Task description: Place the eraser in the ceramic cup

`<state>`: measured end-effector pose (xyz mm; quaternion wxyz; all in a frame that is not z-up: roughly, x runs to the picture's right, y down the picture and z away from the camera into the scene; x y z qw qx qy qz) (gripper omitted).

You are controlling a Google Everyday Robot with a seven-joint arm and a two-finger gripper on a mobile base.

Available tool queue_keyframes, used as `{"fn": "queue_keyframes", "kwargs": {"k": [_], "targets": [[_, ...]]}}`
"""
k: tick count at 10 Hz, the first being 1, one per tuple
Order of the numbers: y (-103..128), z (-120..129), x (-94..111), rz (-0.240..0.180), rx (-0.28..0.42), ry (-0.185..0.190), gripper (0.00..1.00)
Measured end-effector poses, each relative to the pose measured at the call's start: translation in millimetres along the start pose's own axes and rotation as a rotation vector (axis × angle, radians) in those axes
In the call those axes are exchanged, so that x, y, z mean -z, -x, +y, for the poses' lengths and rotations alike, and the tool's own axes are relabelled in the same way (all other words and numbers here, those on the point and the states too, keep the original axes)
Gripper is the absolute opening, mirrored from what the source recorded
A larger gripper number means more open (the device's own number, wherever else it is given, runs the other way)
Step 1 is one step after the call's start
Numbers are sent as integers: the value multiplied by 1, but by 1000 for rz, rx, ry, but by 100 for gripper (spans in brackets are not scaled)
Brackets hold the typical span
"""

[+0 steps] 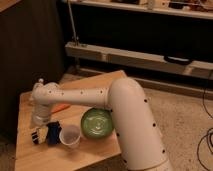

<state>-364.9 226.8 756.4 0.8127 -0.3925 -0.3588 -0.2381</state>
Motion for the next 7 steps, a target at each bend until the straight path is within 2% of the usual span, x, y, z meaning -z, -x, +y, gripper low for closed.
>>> {"fn": "queue_keyframes", "kwargs": {"k": [3,7], "targets": [[-2,4,-13,45,-2,19,66],[-11,6,-24,52,-12,22,65]]}}
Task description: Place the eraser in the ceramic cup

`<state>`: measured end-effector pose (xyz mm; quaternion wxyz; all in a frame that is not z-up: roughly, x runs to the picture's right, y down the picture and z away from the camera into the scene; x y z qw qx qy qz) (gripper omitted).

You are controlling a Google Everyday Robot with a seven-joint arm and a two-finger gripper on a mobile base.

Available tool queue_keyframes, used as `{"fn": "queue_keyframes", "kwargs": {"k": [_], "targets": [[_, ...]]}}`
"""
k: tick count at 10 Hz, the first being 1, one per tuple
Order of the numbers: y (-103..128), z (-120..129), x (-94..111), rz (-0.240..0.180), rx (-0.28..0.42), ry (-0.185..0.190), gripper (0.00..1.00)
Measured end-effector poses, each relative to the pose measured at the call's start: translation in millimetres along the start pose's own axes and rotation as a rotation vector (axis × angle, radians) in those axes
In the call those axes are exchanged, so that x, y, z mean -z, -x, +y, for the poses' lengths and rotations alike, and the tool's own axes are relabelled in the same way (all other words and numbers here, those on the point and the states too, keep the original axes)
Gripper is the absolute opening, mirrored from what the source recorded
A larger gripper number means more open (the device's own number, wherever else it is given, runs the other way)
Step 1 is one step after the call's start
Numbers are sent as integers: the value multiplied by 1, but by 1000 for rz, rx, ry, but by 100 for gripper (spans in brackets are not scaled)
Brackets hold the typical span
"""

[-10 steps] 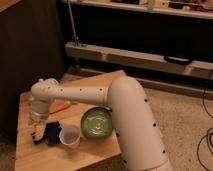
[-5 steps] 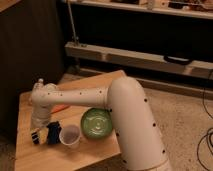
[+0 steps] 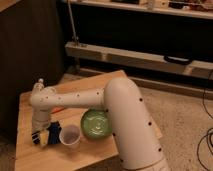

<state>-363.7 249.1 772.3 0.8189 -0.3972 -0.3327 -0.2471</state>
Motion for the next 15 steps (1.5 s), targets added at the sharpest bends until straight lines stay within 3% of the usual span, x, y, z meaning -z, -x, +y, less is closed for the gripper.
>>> {"fn": "queue_keyframes", "kwargs": {"k": [4,5,7,8,11,13,15], "targets": [[-3,-1,-13,-39,-5,10,27],[-3,-2,-14,-45,-9,16,12],[1,-3,-13,-55,-2,19,1],[7,-5,-9,-61,5,13,0],[46,-20,39,-109,45,-44,0],[71,-28,85,-131,44,-98,0],[67,-26,130,-193,-27,-192,0]]}}
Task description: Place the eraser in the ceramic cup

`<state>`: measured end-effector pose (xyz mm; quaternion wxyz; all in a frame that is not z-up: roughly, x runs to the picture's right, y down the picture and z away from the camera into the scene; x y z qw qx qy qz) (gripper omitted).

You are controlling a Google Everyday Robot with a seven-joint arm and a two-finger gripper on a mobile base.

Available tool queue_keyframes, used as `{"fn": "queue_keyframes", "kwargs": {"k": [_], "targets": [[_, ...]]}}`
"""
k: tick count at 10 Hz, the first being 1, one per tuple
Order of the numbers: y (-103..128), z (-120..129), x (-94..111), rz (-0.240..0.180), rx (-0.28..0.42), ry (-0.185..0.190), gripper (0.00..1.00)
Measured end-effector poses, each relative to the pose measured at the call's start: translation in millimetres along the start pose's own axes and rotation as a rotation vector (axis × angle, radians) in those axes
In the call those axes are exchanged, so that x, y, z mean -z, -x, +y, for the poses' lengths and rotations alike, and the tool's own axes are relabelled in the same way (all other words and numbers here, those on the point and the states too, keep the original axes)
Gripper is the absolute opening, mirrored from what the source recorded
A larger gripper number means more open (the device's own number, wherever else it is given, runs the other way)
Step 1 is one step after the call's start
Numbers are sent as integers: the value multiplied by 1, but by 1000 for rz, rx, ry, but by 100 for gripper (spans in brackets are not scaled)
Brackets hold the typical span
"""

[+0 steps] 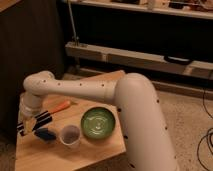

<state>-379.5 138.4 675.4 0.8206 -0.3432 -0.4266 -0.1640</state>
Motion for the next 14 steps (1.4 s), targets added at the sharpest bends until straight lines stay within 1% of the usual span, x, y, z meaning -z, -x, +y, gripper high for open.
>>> {"fn": "queue_keyframes", "kwargs": {"k": [1,2,3,4,5,6,7,8,9,10,11,12,13,14], "targets": [[-5,3,14,-36,-32,-45,0],[-15,11,30,-81,-69,-102,0],[-28,23,44,-135,-106,-164,0],[-39,35,54,-194,-119,-222,0],[-46,44,66,-277,-114,-286,0],[-48,48,74,-346,-86,-328,0],[-48,51,78,-391,-40,-350,0],[-42,50,81,-394,27,-352,0],[-36,45,80,-388,92,-351,0],[-29,35,77,-376,150,-351,0],[-25,29,76,-369,160,-352,0],[-27,26,76,-365,127,-367,0],[-30,27,80,-374,52,-402,0],[-34,33,85,-385,7,-425,0]]}}
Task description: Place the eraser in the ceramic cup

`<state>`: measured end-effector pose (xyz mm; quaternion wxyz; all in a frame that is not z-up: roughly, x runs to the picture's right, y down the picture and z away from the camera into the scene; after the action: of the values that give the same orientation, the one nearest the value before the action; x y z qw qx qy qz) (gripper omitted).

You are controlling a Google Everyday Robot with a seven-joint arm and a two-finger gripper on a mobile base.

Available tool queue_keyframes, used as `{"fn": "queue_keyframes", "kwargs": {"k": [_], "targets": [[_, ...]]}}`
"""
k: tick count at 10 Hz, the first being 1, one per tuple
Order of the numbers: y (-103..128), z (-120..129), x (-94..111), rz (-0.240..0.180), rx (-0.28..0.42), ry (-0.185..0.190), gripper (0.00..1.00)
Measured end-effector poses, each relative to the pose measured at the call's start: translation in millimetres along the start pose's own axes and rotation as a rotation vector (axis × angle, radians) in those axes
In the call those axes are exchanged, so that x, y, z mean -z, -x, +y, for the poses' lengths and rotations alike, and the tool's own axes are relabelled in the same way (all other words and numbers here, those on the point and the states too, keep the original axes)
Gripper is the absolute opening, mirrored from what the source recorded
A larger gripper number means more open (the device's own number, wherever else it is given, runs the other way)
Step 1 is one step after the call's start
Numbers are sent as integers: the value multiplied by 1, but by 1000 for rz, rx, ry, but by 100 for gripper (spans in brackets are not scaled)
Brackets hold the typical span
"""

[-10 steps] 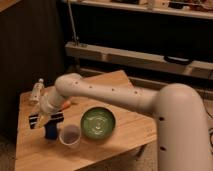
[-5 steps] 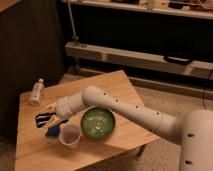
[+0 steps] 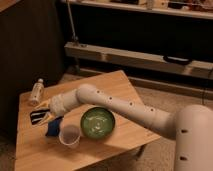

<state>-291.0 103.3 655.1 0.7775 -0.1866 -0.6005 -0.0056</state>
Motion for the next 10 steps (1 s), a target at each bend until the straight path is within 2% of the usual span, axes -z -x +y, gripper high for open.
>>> {"fn": "queue_keyframes", "kwargs": {"k": [1,2,4,5,8,10], "targets": [[-1,5,12,-7,-49,-35,0],[-1,14,34,-16,-112,-73,0],[2,17,48,-40,-155,-97,0],[7,12,53,-61,-177,-121,0],[26,-18,45,-117,-184,-181,0],[28,-22,44,-138,-191,-202,0]]}}
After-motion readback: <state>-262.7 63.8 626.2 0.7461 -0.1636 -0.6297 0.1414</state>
